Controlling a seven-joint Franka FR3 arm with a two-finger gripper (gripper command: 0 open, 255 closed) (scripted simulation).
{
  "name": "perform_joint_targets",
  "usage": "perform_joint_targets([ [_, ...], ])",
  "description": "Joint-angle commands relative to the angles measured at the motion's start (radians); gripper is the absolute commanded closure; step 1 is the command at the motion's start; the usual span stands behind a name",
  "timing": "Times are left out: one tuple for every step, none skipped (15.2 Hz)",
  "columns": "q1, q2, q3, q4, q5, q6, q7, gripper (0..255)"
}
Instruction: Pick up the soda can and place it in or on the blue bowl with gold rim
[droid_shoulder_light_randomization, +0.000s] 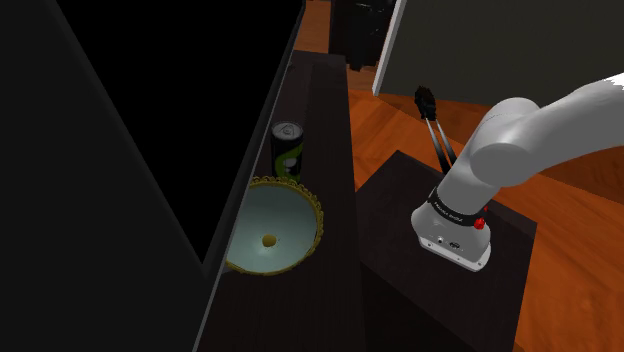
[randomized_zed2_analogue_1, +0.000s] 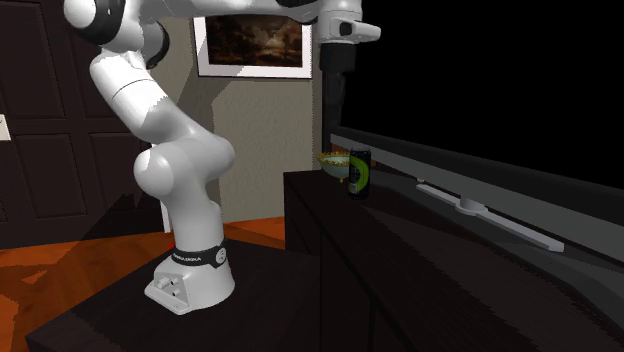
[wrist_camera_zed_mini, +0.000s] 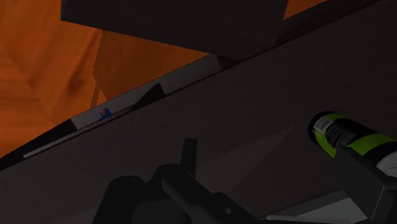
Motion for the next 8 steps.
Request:
perform_joint_targets([
  [0.015, 0.03, 0.051, -0.002, 0.024, 0.045, 0.042, 0],
  [0.021, 0.044, 0.075, -0.001, 0.033, 0.064, 0.061, 0],
  [0.027, 0.059, 0.099, 0.001, 0.042, 0.083, 0.081, 0],
  [0.033, 0.076, 0.123, 0.004, 0.049, 0.103, 0.1, 0],
  [0.038, 0.094, 0.147, 0.008, 0.056, 0.122, 0.12, 0],
  [0.043, 0.113, 0.171, 0.013, 0.061, 0.141, 0.14, 0],
  [0.047, 0.133, 0.195, 0.02, 0.065, 0.161, 0.16, 0],
  [0.05, 0.154, 0.219, 0.028, 0.068, 0.18, 0.18, 0],
])
